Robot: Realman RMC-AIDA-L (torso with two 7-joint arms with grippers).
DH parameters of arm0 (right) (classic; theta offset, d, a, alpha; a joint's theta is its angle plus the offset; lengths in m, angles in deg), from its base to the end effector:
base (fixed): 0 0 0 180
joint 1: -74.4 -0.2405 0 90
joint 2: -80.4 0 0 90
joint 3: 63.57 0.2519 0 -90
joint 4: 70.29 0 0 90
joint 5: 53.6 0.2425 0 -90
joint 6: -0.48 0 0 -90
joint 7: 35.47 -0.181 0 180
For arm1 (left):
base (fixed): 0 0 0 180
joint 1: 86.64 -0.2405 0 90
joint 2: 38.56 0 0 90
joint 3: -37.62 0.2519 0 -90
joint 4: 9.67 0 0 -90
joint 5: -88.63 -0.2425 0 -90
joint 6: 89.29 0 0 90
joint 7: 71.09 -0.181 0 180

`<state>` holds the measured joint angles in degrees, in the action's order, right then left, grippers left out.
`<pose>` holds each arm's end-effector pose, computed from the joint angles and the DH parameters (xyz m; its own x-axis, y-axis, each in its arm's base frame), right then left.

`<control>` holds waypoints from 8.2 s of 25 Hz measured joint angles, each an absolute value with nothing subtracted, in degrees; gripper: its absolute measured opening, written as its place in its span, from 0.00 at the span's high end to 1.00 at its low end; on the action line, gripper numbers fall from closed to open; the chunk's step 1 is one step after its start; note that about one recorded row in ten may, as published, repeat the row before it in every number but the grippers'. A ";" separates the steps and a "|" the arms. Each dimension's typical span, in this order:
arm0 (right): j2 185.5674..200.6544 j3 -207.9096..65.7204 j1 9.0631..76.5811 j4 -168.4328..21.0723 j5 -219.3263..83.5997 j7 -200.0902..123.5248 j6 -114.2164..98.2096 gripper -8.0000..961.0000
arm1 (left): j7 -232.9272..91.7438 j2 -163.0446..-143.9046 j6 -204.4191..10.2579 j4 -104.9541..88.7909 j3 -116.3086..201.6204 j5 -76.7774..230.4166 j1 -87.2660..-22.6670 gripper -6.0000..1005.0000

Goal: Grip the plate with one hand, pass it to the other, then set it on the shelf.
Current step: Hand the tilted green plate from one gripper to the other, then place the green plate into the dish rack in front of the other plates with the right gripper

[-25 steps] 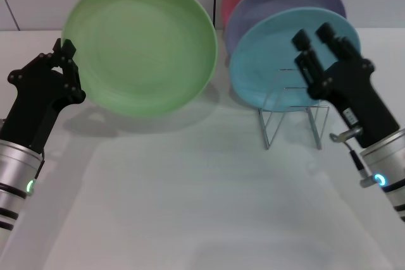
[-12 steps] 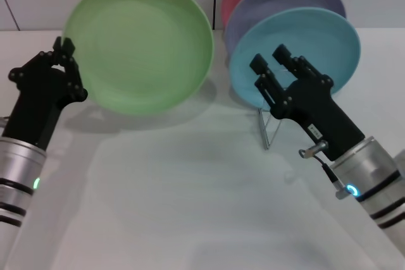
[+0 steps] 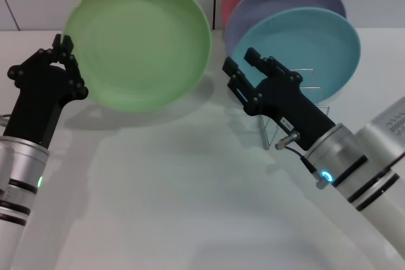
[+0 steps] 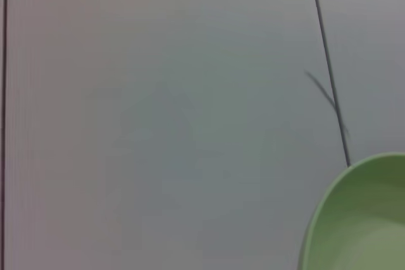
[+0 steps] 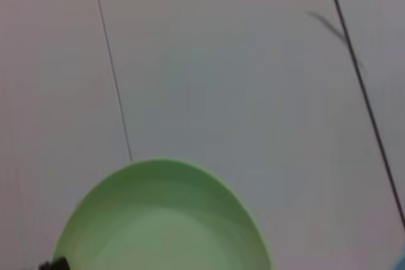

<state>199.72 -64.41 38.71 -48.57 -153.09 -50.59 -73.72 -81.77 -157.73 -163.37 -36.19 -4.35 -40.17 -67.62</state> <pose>0.2092 0.3593 -0.1300 0.5220 -0.0069 -0.8529 -0.6775 -0.6109 -0.4097 -0.2646 0.3592 -0.0548 0.7280 -0.2772 0.6271 0.5948 -0.1996 -0.7787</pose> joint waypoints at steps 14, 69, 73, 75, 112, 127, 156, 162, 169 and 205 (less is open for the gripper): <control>199.95 -64.76 35.53 -47.88 -153.18 -50.63 -68.92 0.54 | -86.38 -157.74 -165.93 -37.51 -2.97 -39.60 -70.07 0.90; 200.01 -62.87 33.48 -46.78 -153.17 -50.67 -63.64 0.74 | -87.00 -157.73 -167.44 -36.82 0.63 -39.52 -71.21 0.86; 200.01 -62.87 33.46 -46.72 -153.17 -50.67 -63.58 0.78 | -87.00 -157.74 -167.43 -36.63 0.73 -39.51 -71.10 0.86; 200.01 -62.87 33.26 -46.70 -153.17 -50.68 -63.33 0.78 | -87.00 -157.73 -167.44 -36.59 0.81 -39.51 -71.08 0.86; 200.02 -61.98 32.92 -46.47 -153.08 -50.57 -62.09 0.87 | -87.00 -157.73 -167.30 -35.95 0.80 -39.56 -70.74 0.83; 200.01 -61.98 32.74 -46.40 -153.08 -50.21 -61.39 0.93 | -87.00 -157.73 -167.41 -36.04 1.33 -39.51 -70.79 0.82; 200.11 -62.00 32.92 -46.17 -152.79 -50.14 -61.23 0.96 | -86.32 -157.58 -169.43 -36.00 3.12 -40.08 -71.36 0.76; 200.11 -61.05 33.09 -46.21 -152.93 -50.14 -60.55 0.96 | -86.29 -157.52 -171.22 -36.00 3.28 -40.08 -71.66 0.58; 200.11 -60.66 33.16 -46.20 -153.01 -50.07 -60.59 0.96 | -85.61 -157.45 -176.88 -36.57 3.46 -40.04 -73.28 0.54; 192.32 -54.41 54.40 -24.60 -153.18 -30.52 -85.04 0.96 | -57.78 -155.72 -179.97 -25.19 -12.12 -40.00 -73.55 0.51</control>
<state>192.32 -54.41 54.40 -24.60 -153.18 -30.52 -85.04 -57.78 -155.72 -179.97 -25.19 -12.12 -40.00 -73.55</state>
